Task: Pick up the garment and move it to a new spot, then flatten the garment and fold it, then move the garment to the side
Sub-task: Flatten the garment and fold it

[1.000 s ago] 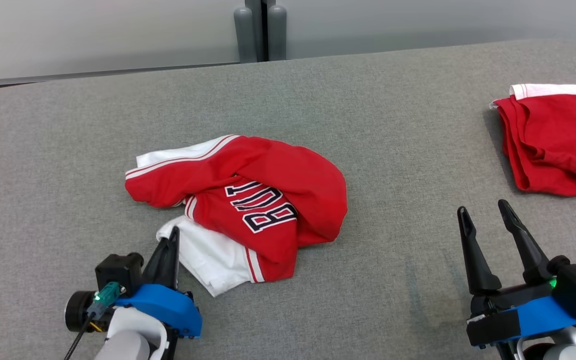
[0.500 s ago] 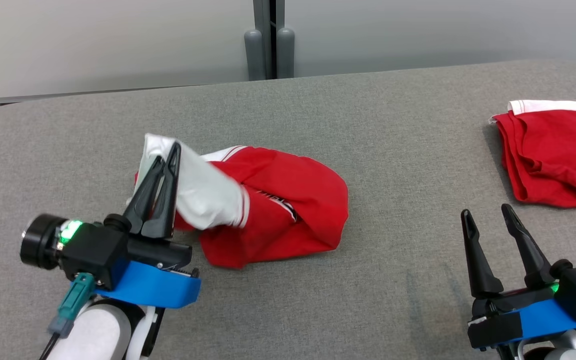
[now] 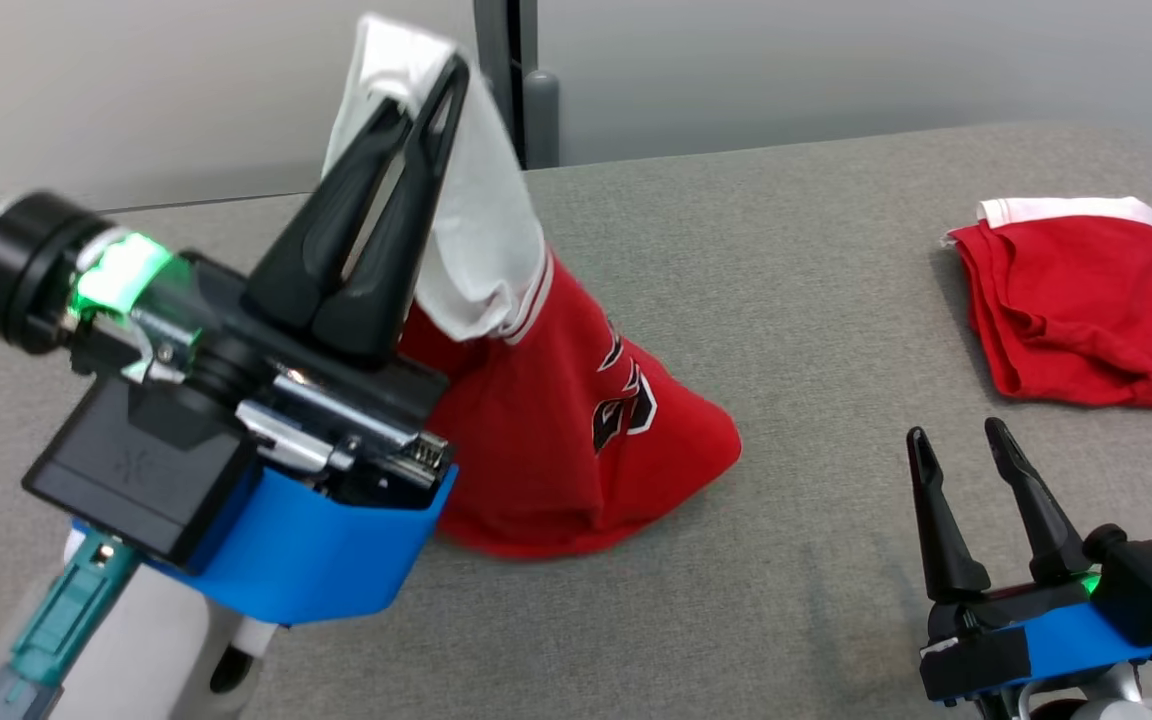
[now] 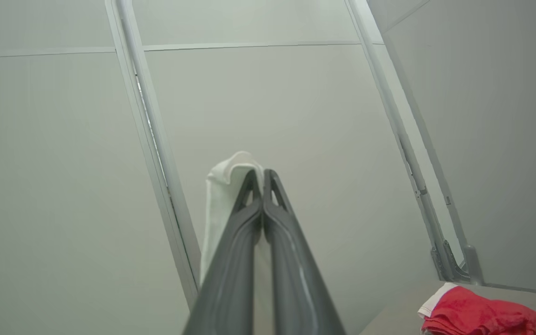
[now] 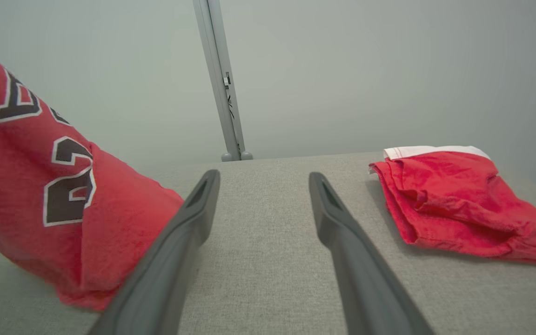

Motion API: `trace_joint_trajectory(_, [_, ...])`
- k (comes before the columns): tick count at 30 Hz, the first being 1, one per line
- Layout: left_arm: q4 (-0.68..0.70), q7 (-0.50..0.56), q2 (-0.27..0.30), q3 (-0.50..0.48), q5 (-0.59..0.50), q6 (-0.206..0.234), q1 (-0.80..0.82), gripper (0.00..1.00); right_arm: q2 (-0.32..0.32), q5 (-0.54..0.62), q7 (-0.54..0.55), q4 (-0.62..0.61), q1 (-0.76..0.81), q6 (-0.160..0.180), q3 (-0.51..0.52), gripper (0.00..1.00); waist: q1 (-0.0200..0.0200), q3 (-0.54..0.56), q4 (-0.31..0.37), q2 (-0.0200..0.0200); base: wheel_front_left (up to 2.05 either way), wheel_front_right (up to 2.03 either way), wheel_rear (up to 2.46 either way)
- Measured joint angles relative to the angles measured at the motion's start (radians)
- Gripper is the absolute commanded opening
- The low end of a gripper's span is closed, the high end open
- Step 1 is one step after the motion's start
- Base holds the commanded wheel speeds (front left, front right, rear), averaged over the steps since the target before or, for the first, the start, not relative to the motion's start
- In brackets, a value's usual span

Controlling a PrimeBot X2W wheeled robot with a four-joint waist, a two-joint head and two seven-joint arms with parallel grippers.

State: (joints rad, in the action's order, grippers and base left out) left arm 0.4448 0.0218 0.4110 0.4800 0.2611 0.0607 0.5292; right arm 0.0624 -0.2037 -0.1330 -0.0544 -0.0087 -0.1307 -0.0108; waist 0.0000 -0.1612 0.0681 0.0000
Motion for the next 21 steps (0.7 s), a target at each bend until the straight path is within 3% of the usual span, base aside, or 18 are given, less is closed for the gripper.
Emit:
trace_joint_trajectory(4, [-0.02,0.023,-0.016,-0.003,-0.004,-0.009,0.073,0.0,-0.003,-0.007,-0.009,0.014,-0.001,0.0,-0.006,1.0,-0.0001,0.002,0.02,0.0,0.0,0.0,0.0])
trace_joint_trajectory(8, [-0.12,0.038,-0.012,-0.072,0.039,0.033,0.071,0.0,-0.005,-0.012,-0.018,0.021,-0.002,0.0,-0.002,1.0,0.0,-0.004,0.032,-0.0001,0.0,0.0,0.0])
trace_joint_trajectory(16, [-0.46,-0.048,-0.004,-0.236,0.207,0.089,-0.149,0.0,-0.008,-0.013,-0.017,0.02,-0.007,0.0,0.001,1.0,0.0,-0.04,0.023,0.0,0.0,0.0,0.0])
trace_joint_trajectory(21, [-0.699,-0.135,-0.039,-0.294,0.306,0.054,-0.234,0.0,-0.002,-0.01,-0.008,0.012,-0.015,0.0,-0.005,1.0,0.0,-0.058,0.01,0.0,0.0,0.0,0.0])
